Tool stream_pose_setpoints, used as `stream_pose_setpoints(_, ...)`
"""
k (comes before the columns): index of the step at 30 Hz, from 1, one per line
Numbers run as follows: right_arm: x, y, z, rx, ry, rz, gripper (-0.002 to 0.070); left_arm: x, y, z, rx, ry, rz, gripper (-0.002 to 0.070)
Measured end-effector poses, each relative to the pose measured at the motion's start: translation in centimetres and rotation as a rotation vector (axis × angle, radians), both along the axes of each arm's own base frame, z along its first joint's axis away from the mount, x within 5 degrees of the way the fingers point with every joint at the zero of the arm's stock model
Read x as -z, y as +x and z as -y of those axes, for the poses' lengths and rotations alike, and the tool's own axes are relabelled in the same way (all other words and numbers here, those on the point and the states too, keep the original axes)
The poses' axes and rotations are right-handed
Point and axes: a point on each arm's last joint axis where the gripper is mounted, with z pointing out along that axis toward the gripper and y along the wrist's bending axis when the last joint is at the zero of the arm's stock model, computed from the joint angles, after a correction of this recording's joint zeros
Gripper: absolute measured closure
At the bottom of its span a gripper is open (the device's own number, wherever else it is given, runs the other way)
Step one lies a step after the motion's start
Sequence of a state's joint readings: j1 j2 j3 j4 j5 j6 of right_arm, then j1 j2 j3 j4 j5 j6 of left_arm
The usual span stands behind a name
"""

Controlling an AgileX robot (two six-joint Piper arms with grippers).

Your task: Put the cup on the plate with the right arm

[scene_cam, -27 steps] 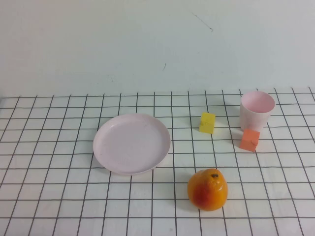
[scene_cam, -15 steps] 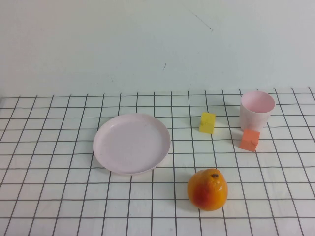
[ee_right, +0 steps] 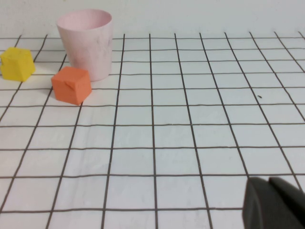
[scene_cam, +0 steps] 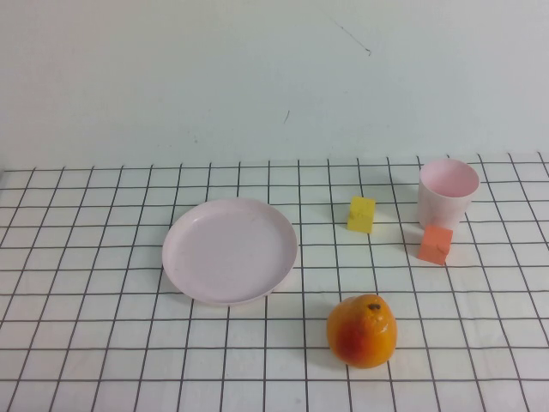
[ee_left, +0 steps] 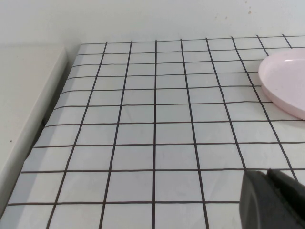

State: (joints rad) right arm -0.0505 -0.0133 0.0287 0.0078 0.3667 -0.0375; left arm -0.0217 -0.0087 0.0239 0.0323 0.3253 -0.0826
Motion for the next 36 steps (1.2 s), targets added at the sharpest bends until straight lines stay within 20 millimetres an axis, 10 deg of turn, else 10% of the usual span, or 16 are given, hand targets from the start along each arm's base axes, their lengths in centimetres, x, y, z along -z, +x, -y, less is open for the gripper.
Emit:
stream_pose_setpoints(16,-0.3,0.1,0.3,-0.001,-0.087,0.031,0.0678,0.0,0.0,0.0,0.0,0.0,0.0,0.0678)
stream_pose_setpoints(30,-8.5,-1.2,-0.6,-0.016,-0.363,0.976,0.0678,0.0,0.0,0.0,0.0,0.0,0.0,0.0678)
stream_pose_setpoints(36,-9.2,-1.8,-0.7,-0.073,-0.078,1.082,0.0678,0.0,0.0,0.0,0.0,0.0,0.0,0.0678)
